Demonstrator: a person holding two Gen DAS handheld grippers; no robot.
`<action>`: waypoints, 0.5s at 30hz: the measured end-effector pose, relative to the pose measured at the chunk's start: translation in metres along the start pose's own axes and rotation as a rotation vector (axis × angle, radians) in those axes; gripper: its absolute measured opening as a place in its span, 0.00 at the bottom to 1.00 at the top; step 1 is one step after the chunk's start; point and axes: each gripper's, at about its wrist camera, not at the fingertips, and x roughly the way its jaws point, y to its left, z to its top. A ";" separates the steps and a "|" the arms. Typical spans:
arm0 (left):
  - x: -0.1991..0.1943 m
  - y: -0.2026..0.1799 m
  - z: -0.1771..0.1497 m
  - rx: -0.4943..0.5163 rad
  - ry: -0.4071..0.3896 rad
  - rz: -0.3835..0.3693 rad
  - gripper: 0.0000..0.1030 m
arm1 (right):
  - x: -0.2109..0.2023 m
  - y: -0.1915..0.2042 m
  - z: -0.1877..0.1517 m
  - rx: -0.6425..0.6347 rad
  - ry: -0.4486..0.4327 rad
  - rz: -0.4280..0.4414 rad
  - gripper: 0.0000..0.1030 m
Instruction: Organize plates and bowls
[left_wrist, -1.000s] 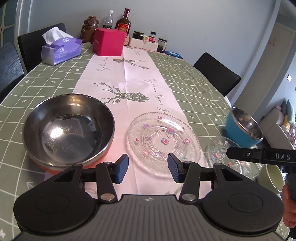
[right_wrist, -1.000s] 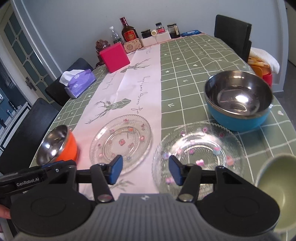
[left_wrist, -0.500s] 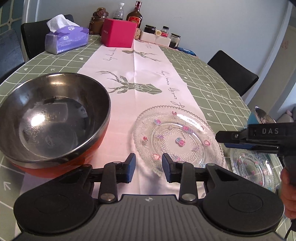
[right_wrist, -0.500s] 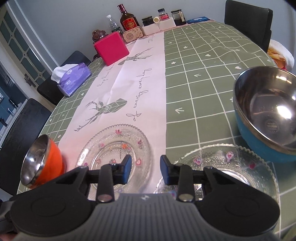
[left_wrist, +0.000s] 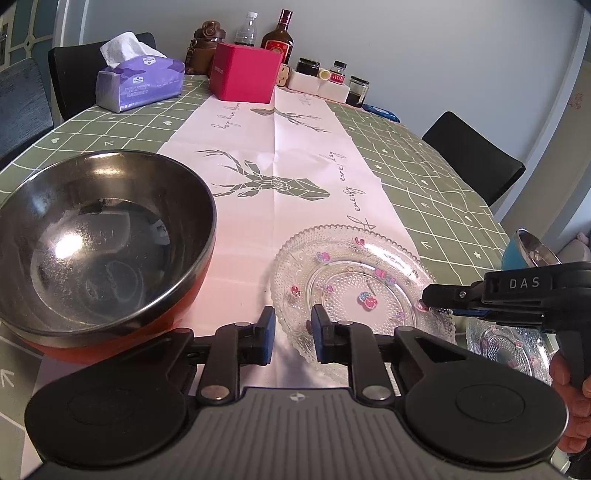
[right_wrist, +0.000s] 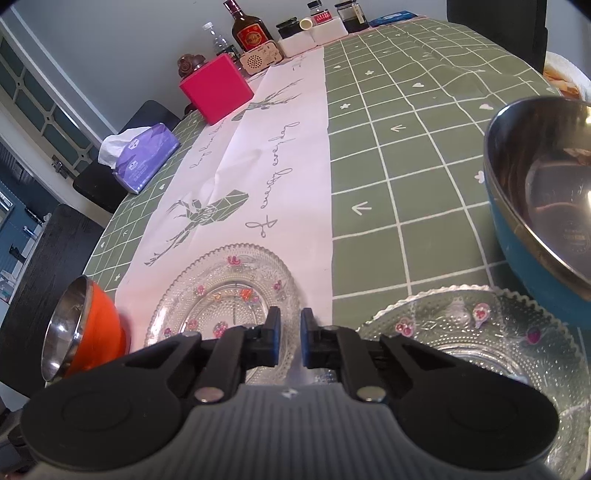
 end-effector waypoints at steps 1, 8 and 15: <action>-0.002 0.000 0.000 0.003 -0.001 0.001 0.21 | -0.001 0.001 0.000 -0.001 0.001 -0.003 0.08; -0.023 0.001 -0.004 0.006 -0.016 -0.006 0.20 | -0.022 0.012 -0.007 -0.011 -0.010 0.001 0.07; -0.057 0.000 -0.016 -0.021 -0.047 -0.042 0.20 | -0.054 0.021 -0.026 -0.013 -0.032 0.002 0.08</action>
